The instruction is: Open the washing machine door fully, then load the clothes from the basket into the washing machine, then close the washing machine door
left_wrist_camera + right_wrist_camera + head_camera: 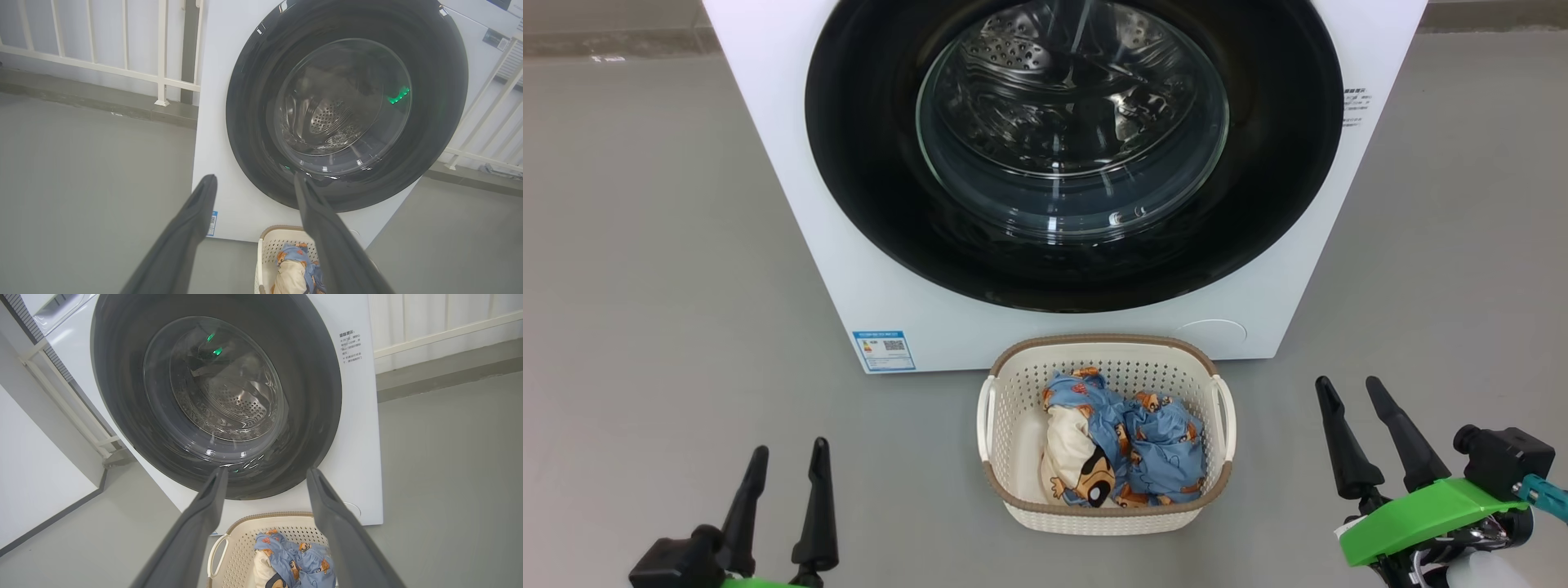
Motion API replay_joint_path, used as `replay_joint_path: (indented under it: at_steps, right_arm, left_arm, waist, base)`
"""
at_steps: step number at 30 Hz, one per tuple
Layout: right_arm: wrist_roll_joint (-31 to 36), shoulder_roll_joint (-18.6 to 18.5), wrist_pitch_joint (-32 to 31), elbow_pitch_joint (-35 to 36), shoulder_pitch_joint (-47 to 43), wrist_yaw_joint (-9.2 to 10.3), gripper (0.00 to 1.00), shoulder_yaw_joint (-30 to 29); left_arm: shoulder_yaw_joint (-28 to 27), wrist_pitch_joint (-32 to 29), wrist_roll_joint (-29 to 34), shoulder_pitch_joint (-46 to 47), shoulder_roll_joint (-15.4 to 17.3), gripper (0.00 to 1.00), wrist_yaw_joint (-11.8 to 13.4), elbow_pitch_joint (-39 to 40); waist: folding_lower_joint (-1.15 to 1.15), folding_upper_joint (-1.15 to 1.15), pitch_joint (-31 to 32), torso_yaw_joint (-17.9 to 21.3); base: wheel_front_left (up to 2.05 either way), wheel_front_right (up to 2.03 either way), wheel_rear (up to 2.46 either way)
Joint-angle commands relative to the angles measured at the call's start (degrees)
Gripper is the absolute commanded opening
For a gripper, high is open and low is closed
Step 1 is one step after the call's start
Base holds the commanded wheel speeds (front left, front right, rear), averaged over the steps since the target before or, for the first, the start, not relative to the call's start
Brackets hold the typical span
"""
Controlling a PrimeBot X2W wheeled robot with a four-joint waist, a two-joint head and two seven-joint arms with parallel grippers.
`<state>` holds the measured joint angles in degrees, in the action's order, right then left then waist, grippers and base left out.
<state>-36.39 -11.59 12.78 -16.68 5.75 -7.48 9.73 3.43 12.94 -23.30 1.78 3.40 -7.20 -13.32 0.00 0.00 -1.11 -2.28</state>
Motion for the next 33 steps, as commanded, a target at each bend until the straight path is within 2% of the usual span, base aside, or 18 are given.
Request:
replay_joint_path:
  at_steps: [1,7,20,33]
  right_arm:
    - [2.39,-1.24,1.21,1.26,2.75,-0.01,1.00,1.50]
    - [5.45,-1.44,2.22,1.32,2.87,-0.01,1.00,1.72]
    - [6.19,-0.49,2.22,0.77,1.99,-0.01,1.00,-1.22]
    - [7.09,-0.11,2.22,0.37,1.92,-0.01,1.00,-1.72]
  left_arm:
    - [-1.48,1.06,2.47,2.37,0.97,1.00,-0.26,1.50]
    - [-1.54,2.06,6.13,2.64,1.03,1.00,-0.29,0.96]
    - [-2.98,2.06,6.31,3.00,0.73,1.00,-0.29,-0.88]
    - [-3.70,2.06,7.58,3.27,0.36,1.00,-0.29,-1.81]
  waist:
    - [0.00,0.00,-0.10,0.01]
    - [0.00,0.00,-0.15,0.06]
    - [0.00,0.00,-0.29,0.42]
    - [0.00,0.00,-0.25,1.27]
  base:
    - [0.00,0.00,0.00]
    - [0.00,0.00,0.00]
    - [0.00,0.00,0.00]
    - [0.00,0.00,0.00]
